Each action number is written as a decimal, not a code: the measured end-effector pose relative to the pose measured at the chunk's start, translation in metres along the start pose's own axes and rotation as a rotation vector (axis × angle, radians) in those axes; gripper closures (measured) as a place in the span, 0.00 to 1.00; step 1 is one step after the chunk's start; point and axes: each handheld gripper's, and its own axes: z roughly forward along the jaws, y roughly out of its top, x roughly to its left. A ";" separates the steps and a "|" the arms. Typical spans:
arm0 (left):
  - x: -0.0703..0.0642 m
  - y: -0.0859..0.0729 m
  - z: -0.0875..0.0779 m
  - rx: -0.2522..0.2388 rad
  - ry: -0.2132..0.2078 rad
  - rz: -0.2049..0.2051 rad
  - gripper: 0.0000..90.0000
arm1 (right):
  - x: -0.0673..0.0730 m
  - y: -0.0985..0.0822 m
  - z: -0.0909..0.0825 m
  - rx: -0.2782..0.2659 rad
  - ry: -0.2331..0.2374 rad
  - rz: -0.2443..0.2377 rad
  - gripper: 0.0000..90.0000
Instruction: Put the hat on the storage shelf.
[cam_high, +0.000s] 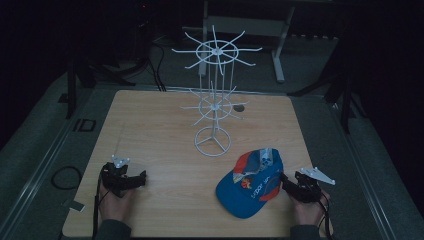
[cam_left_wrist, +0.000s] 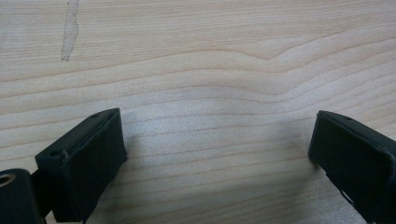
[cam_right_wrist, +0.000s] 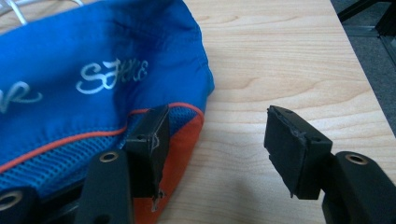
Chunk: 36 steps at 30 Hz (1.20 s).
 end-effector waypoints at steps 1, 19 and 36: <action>0.000 0.000 0.000 0.000 0.000 0.000 0.04 | 0.000 0.001 -0.001 -0.001 -0.001 -0.004 0.45; 0.000 0.000 0.000 0.001 0.001 0.000 0.04 | 0.014 0.033 -0.026 -0.054 0.013 -0.032 0.32; -0.001 0.000 0.000 0.003 -0.005 0.005 0.04 | 0.043 0.056 0.003 0.009 0.094 -0.007 0.23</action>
